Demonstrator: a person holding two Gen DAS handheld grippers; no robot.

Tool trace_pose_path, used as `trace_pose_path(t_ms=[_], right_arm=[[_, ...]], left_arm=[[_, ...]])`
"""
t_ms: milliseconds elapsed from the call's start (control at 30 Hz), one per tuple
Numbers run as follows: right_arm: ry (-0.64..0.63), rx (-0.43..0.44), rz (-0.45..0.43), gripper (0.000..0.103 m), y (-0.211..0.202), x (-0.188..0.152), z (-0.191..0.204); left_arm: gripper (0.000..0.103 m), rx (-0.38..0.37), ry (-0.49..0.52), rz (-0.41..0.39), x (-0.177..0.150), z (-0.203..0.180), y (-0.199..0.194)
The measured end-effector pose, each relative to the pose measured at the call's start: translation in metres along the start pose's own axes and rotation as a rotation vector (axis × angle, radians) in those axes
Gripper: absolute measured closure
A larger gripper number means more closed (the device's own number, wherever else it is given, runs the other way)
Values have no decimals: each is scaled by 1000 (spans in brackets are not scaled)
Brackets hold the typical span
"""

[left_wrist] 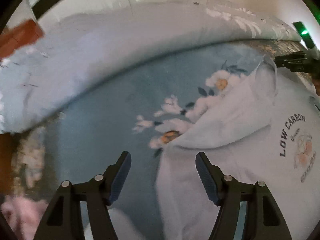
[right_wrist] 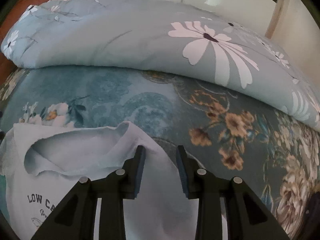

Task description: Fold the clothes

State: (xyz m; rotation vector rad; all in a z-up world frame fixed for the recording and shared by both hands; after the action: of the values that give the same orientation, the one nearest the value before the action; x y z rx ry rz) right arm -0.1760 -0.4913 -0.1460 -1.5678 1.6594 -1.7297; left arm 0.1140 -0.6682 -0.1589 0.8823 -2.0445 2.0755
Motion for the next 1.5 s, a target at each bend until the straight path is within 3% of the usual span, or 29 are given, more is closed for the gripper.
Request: trace_pose_path(t_ms=[133, 200, 233, 267, 300, 400, 567, 667, 800, 900, 1033, 1167, 1267, 1400, 1500], right_arm=[[-18, 6, -2, 68, 1, 0, 6], [-11, 17, -2, 75, 1, 0, 8], [-2, 30, 2, 89, 1, 1, 10], [4, 41, 1, 97, 0, 2, 11], [8, 46, -11, 98, -2, 4, 12], [81, 27, -57, 101, -7, 17, 0], [156, -32, -16, 101, 9, 22, -10], [189, 21, -48, 101, -1, 19, -9], [136, 16, -87, 101, -25, 5, -7], [98, 16, -110, 101, -44, -11, -7], [48, 32, -114, 101, -70, -47, 1], [-3, 54, -91, 100, -96, -89, 14], [-35, 22, -77, 99, -111, -116, 13], [-23, 18, -60, 98, -125, -142, 2], [13, 38, -61, 92, -138, -152, -10]], left_arm=[[33, -51, 43, 20, 1, -15, 19], [43, -109, 62, -4, 4, -23, 18], [68, -121, 53, -6, 6, -24, 19], [90, -124, 15, -16, 9, -19, 20], [94, -126, -19, -30, 10, -15, 22], [94, -186, -191, -81, 17, 6, 27], [90, -162, -302, -75, 17, 21, 39], [90, -91, -380, -84, 13, 40, 27], [90, -159, -441, -196, -2, 43, -12], [80, -151, -476, -263, -28, 38, -54], [47, -83, -481, -310, -64, 26, -94], [44, 28, -541, -314, -106, 23, -109], [41, 37, -727, -338, -142, 32, -105], [41, -192, -933, -405, -153, 45, -86], [41, -253, -1079, -479, -159, 62, -80]])
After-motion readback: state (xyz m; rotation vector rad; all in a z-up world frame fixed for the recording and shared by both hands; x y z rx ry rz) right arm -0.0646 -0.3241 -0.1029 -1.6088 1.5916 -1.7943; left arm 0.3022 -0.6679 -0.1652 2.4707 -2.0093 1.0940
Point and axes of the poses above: each gripper's, at about its wrist camera, not at the fingertips, and y roughly the way its jaws point, z to its left, x to its top, the point moved 6 cm from there along y, roughly the way its jaws point, and after that the axes turned 12 degrees about -x, right-handed, at the moved point
